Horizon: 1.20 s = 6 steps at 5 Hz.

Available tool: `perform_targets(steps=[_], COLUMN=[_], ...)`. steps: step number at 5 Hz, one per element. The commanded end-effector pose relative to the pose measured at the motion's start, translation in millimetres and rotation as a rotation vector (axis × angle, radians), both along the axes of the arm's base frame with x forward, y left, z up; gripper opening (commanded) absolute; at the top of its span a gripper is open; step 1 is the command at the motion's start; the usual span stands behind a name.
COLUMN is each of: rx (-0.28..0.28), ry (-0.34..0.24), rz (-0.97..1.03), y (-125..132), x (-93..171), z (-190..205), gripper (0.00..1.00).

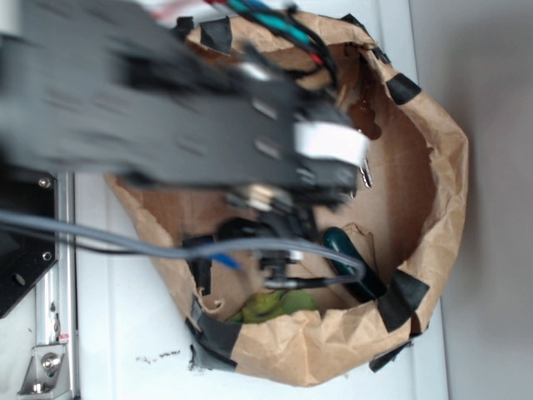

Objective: Grab the silver keys.

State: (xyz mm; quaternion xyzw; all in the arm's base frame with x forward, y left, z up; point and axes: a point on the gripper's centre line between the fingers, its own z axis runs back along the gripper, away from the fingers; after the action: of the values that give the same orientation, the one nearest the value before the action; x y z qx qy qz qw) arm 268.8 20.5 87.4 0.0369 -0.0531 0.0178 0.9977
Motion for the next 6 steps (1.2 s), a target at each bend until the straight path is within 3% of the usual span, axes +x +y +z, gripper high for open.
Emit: perform_targets(steps=[1, 2, 4, 6], rx=[0.035, -0.004, 0.019, 0.056], ry=[-0.073, -0.088, -0.122, -0.165], rz=[0.037, 0.06, 0.045, 0.139], y=[3.9, 15.6, 8.9, 18.8], x=[36.3, 45.2, 38.5, 46.7], z=[-1.6, 4.0, -1.8, -13.8], gripper=[1.0, 1.0, 1.0, 1.0])
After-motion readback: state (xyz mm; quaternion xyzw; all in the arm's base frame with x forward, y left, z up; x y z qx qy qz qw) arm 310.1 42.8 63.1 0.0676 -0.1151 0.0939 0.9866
